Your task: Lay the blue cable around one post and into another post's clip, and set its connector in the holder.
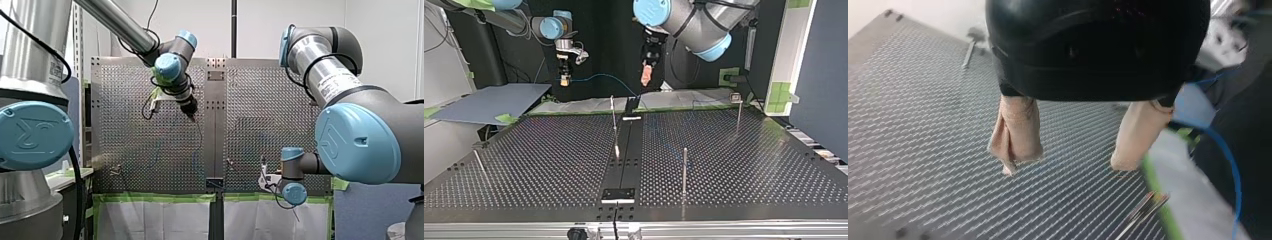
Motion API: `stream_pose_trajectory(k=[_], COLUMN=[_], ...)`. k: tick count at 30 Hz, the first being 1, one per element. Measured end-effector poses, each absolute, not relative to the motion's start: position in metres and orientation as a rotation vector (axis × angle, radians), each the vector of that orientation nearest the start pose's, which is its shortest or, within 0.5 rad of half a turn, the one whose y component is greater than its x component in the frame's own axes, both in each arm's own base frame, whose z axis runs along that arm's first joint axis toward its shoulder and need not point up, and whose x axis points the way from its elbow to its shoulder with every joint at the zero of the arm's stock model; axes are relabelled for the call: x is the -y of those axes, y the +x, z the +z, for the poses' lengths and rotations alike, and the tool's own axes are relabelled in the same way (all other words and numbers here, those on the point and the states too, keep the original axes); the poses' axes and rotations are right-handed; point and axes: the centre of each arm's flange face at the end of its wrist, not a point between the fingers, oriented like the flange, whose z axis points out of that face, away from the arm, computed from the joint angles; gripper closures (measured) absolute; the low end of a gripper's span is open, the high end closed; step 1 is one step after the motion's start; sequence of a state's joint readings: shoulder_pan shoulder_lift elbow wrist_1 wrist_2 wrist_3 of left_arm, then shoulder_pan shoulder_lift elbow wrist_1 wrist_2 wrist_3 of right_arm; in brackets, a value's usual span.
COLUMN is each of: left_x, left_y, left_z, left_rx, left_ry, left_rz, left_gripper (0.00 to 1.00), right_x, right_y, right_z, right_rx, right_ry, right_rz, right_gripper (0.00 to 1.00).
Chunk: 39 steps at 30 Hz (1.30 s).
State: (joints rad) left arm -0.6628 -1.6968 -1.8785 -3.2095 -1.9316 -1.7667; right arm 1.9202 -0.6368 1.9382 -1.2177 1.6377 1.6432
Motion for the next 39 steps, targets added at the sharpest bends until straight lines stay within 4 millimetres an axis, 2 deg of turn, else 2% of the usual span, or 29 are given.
stream_pose_trajectory(k=[6, 11, 23, 39], left_x=[0.365, 0.367, 0.346, 0.314], left_y=[0.266, 0.253, 0.242, 0.224], left_z=[0.246, 0.214, 0.139, 0.065], left_rx=[-2.077, -2.12, -2.228, -2.348], left_ry=[0.314, 0.314, 0.264, 0.206], left_rz=[-0.231, -0.253, -0.229, -0.228], left_gripper=[0.0, 0.0, 0.0, 0.0], right_x=[0.46, 0.459, 0.444, 0.438], right_y=[0.304, 0.307, 0.314, 0.335], right_z=[-0.068, -0.06, -0.021, 0.039], right_rx=[1.178, 1.174, 1.157, 1.092], right_ry=[1.467, 1.474, 1.488, 1.472], right_rz=[1.406, 1.409, 1.426, 1.49], right_gripper=[0.98, 0.98, 0.98, 0.98])
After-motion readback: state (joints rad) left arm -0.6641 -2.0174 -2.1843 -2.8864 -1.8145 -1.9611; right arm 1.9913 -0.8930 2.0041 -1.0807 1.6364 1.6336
